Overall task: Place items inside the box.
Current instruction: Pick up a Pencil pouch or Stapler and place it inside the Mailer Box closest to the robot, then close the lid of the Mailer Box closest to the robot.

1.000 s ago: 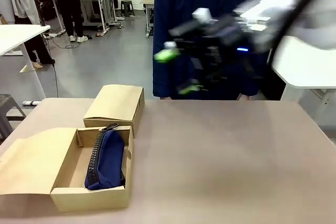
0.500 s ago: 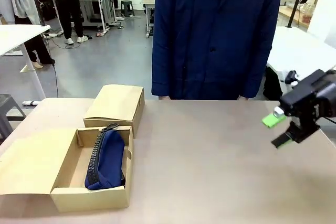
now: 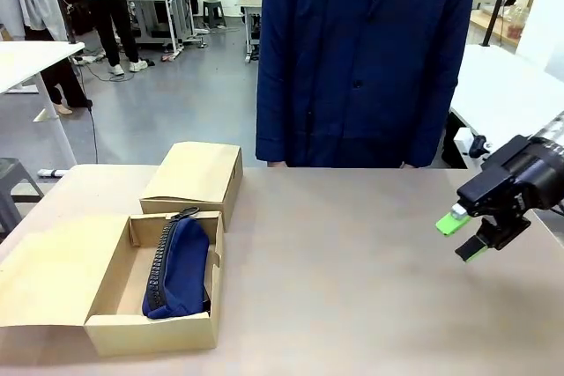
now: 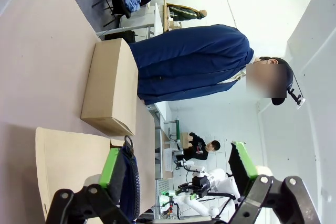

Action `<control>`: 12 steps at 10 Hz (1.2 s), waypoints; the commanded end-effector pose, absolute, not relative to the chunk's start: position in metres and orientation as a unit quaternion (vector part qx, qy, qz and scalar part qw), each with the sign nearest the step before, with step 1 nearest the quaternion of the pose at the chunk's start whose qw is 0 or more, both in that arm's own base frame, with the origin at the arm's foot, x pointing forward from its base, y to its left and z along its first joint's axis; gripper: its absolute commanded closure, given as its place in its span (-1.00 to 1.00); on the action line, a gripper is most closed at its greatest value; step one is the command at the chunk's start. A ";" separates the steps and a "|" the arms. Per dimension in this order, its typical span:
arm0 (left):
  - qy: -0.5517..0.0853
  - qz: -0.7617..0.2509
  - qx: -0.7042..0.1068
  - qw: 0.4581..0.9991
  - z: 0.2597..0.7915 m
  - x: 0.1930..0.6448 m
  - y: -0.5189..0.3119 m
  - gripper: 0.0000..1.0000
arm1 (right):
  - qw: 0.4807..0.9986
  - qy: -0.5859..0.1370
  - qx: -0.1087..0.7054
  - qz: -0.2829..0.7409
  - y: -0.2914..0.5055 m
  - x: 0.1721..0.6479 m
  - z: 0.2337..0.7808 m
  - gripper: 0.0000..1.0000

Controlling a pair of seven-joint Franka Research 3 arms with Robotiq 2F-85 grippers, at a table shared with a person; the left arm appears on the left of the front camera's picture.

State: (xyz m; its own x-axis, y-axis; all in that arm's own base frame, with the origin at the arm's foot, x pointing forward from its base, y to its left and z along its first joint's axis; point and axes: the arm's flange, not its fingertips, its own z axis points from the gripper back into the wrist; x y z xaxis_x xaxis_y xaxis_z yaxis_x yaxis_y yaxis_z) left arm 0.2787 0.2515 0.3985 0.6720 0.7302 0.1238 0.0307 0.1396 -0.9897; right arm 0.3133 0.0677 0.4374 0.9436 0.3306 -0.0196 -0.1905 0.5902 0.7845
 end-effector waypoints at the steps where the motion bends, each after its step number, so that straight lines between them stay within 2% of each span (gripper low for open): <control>1: -0.319 0.251 -0.607 0.683 0.399 0.277 0.248 -1.00 | 0.881 0.083 0.442 0.146 0.064 0.308 0.444 -1.00; 7: -0.315 0.255 -0.604 0.686 0.398 0.279 0.251 -1.00 | 0.881 0.083 0.442 0.146 0.064 0.308 0.444 -1.00; 8: -0.357 0.146 -0.624 0.680 0.414 0.295 0.227 -1.00 | 0.881 0.083 0.442 0.146 0.064 0.308 0.444 -1.00; 10: -0.388 -0.180 -0.623 0.655 0.446 0.328 0.132 -1.00 | 0.881 0.083 0.442 0.146 0.064 0.308 0.444 -1.00; 12: -0.429 -0.406 -0.519 0.618 0.444 0.331 0.073 -1.00 | 0.881 0.083 0.442 0.146 0.064 0.308 0.444 -1.00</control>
State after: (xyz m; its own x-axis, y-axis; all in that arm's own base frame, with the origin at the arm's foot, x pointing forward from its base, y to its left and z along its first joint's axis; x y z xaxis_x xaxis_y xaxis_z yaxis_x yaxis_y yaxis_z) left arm 0.3394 0.0840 0.4629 0.7556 0.2051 0.6221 0.5699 0.2625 -0.7787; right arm 0.3096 0.0639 0.4424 0.9428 0.3331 -0.0153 -0.1903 0.5751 0.7957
